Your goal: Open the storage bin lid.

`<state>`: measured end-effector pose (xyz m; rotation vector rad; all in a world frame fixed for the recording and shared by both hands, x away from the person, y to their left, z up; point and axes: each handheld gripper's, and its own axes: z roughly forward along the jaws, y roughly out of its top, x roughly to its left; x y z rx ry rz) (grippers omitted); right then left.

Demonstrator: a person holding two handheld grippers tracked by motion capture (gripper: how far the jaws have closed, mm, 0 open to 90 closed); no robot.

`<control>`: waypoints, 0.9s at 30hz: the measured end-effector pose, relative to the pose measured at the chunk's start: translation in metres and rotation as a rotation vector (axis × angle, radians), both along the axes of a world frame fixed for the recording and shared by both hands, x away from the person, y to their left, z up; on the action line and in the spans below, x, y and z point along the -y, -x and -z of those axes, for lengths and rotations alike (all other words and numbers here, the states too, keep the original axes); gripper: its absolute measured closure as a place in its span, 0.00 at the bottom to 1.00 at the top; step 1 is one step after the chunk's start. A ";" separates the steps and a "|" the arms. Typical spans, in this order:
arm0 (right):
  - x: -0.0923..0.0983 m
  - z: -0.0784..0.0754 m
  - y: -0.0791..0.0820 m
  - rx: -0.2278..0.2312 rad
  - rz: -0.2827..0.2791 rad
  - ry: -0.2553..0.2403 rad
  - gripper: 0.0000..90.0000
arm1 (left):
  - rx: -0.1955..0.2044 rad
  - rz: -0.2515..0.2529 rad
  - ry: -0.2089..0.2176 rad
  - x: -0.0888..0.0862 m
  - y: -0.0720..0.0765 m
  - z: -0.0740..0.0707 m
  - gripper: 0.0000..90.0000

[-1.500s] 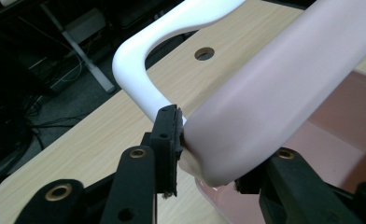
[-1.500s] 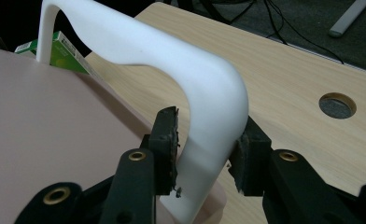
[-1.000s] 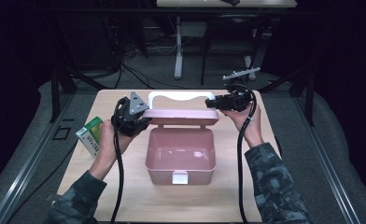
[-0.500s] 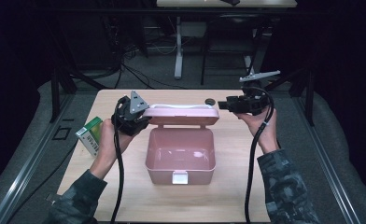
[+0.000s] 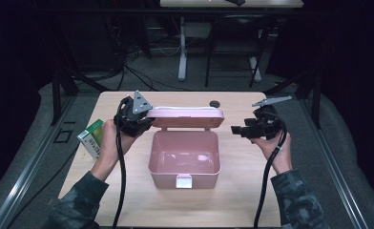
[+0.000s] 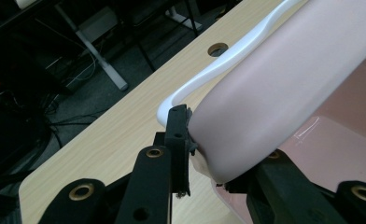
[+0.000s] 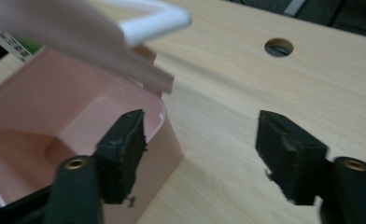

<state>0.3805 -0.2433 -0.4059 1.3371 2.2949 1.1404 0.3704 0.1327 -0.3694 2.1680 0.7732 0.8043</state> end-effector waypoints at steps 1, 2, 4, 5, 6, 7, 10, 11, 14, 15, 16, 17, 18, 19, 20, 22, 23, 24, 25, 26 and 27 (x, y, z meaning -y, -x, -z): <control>-0.002 0.004 0.002 -0.013 -0.007 0.003 0.27 | 0.002 0.000 0.001 0.000 -0.001 0.000 0.84; -0.003 0.007 0.004 -0.014 -0.007 0.001 0.23 | -0.002 0.001 -0.002 0.000 -0.001 -0.001 0.84; -0.007 0.014 0.008 -0.034 -0.012 0.005 0.14 | -0.004 0.001 -0.005 0.001 -0.002 -0.001 0.84; -0.010 0.018 0.010 -0.040 -0.015 0.009 0.10 | -0.005 0.001 -0.007 0.001 -0.002 -0.001 0.84; -0.012 0.020 0.011 -0.049 -0.017 0.006 0.05 | -0.005 0.002 -0.010 0.001 -0.002 -0.001 0.84; -0.014 0.024 0.013 -0.066 -0.025 0.006 0.00 | -0.004 0.003 -0.010 0.001 -0.002 -0.001 0.84; -0.023 0.030 0.018 -0.081 -0.058 0.006 0.00 | -0.007 0.002 -0.013 0.001 -0.003 -0.002 0.84; -0.026 0.031 0.020 -0.083 -0.063 0.007 0.00 | -0.005 0.002 -0.015 0.001 -0.004 -0.002 0.84; -0.037 0.033 0.026 -0.081 -0.109 0.004 0.13 | -0.012 0.004 -0.015 0.001 -0.005 -0.003 0.84; -0.039 0.034 0.027 -0.079 -0.118 0.004 0.22 | -0.014 0.004 -0.014 0.000 -0.005 -0.003 0.84; -0.042 0.035 0.029 -0.079 -0.133 0.000 0.25 | -0.015 0.006 -0.013 0.000 -0.006 -0.003 0.84; -0.046 0.037 0.030 -0.079 -0.130 0.004 0.27 | -0.019 0.005 -0.010 0.000 -0.007 -0.003 0.84; -0.049 0.038 0.031 -0.075 -0.128 0.010 0.33 | -0.021 0.004 -0.012 0.000 -0.007 -0.004 0.84; -0.050 0.040 0.031 -0.078 -0.133 0.011 0.36 | -0.021 0.005 -0.013 0.001 -0.008 -0.004 0.84; -0.052 0.042 0.032 -0.085 -0.129 0.011 0.37 | -0.025 0.008 -0.018 0.001 -0.009 -0.005 0.84; -0.055 0.047 0.032 -0.093 -0.129 0.031 0.42 | -0.029 0.007 -0.016 0.000 -0.010 -0.005 0.84; -0.057 0.049 0.033 -0.098 -0.116 0.037 0.46 | -0.031 0.007 -0.015 0.000 -0.010 -0.005 0.84; -0.057 0.050 0.033 -0.095 -0.115 0.043 0.49 | -0.031 0.008 -0.019 0.000 -0.011 -0.006 0.84; -0.058 0.052 0.033 -0.098 -0.119 0.046 0.51 | -0.034 0.009 -0.020 0.000 -0.011 -0.006 0.84; -0.058 0.053 0.033 -0.101 -0.116 0.055 0.54 | -0.038 0.010 -0.020 0.000 -0.012 -0.006 0.84; -0.059 0.054 0.034 -0.097 -0.113 0.058 0.57 | -0.037 0.008 -0.019 0.000 -0.013 -0.006 0.84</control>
